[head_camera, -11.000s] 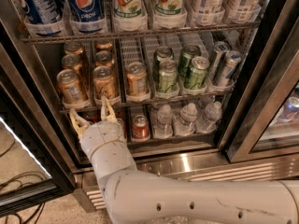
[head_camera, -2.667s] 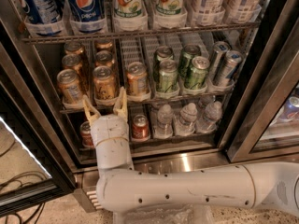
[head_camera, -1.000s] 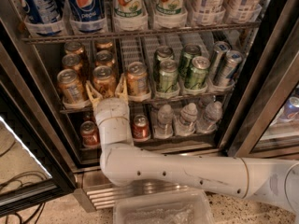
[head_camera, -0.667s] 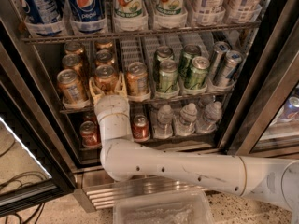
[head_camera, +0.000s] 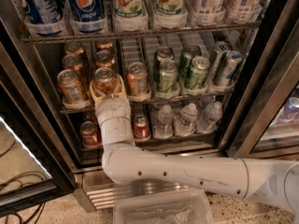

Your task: Pick orange can from middle shelf of fridge

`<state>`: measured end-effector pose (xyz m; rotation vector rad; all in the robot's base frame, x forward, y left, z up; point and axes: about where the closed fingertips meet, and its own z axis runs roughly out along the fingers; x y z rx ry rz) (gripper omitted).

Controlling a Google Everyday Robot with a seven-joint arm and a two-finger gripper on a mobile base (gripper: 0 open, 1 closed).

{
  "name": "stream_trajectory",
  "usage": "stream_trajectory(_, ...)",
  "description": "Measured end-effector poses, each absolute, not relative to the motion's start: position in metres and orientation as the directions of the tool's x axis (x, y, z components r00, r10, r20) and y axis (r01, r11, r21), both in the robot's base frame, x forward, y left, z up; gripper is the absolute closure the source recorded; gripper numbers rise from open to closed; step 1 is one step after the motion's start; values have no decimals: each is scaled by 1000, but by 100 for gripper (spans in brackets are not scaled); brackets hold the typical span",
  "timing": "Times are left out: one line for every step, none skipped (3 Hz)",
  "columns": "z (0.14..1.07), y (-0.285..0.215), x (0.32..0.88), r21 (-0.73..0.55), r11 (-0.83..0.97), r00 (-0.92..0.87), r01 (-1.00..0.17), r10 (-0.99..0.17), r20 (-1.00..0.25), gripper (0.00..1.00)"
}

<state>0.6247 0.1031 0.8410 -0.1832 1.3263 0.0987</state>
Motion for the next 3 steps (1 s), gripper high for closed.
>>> stream_trajectory(845,106,609,-84,979,257,-187,-34,-966,100)
stream_trajectory(847,107,606,-88,978,262,-191,-35,-964,100)
stream_trajectory(855,104,601,-90,979,269,-183,-38,-962,100)
